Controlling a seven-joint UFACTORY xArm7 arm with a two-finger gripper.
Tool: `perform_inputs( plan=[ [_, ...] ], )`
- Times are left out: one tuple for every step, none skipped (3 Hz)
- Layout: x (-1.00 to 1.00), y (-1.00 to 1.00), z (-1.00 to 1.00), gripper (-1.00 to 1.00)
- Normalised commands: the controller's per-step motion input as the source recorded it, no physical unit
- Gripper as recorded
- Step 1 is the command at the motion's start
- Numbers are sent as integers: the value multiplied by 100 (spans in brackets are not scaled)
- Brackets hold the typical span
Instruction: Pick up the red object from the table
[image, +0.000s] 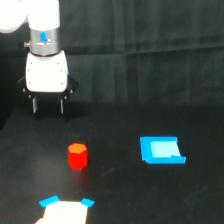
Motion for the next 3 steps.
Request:
perform_inputs(
  plan=[
    [44,-92,-100,-13],
    [100,-90,-100,-4],
    [100,-53,-54,3]
  ],
)
